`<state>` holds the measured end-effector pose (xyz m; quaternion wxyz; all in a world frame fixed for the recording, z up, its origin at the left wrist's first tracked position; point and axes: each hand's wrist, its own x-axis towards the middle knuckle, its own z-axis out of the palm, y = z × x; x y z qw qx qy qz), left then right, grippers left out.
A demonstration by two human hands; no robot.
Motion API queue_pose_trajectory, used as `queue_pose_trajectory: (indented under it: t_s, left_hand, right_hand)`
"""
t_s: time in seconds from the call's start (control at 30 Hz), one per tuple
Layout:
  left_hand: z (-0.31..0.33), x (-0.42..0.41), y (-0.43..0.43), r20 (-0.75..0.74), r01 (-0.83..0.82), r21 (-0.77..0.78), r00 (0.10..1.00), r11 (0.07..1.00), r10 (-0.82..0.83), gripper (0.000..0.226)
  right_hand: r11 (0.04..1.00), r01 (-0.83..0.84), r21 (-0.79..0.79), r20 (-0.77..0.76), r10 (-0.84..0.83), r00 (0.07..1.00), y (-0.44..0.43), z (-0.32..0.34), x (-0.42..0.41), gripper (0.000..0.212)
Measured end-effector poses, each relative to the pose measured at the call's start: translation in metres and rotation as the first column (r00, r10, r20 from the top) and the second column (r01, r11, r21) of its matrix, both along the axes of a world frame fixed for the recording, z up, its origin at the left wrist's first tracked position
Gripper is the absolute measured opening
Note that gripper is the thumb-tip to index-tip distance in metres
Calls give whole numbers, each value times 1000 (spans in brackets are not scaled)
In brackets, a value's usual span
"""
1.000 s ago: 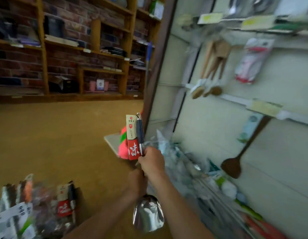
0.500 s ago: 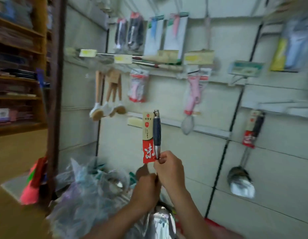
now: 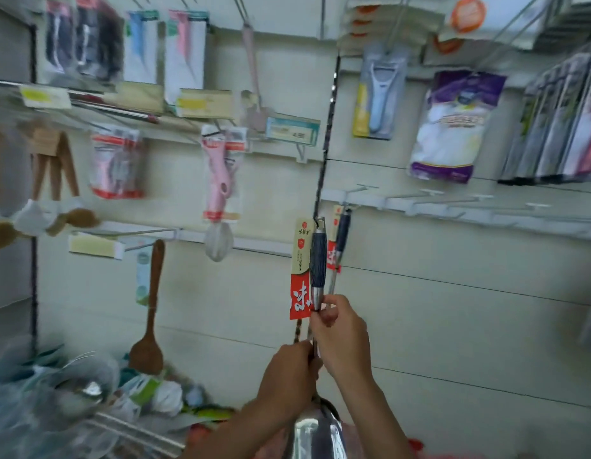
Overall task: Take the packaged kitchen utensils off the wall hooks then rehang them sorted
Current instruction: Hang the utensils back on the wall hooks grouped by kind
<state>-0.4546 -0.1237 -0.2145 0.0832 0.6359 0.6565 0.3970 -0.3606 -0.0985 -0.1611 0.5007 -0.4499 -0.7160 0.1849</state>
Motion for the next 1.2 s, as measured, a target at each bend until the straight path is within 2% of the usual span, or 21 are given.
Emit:
queue_pose_trajectory:
  t_s: [0.13,0.27,0.37,0.57,0.87,1.2]
  left_hand:
    - [10,29,21,-9,50,30,999,998,-50,22]
    - [14,45,30,-14,64,70,998,996,-63,30]
    - [15,46,35,-18,60,94,998,994,-59,19]
    - [24,42,38,-79,58,131,996,990,-48,17]
    - [31,39,46,-137,55,134,990,989,-36,20]
    - [25,43,36,-112,89,114,991,990,-76,17]
  right_hand:
    - [999,20,37,-11,-19,1000,18,9,32,21]
    - [997,35,70,-14,-34,999,31,10,47,24]
    - [996,28,88,-20,-27,999,34,11,51,28]
    - [995,27,93,-75,-20,997,39,14,50,33]
    - [994,31,102,-83,-23,996,44,21,47,36]
    - [996,13,86,-94,-5,996,45,10,50,33]
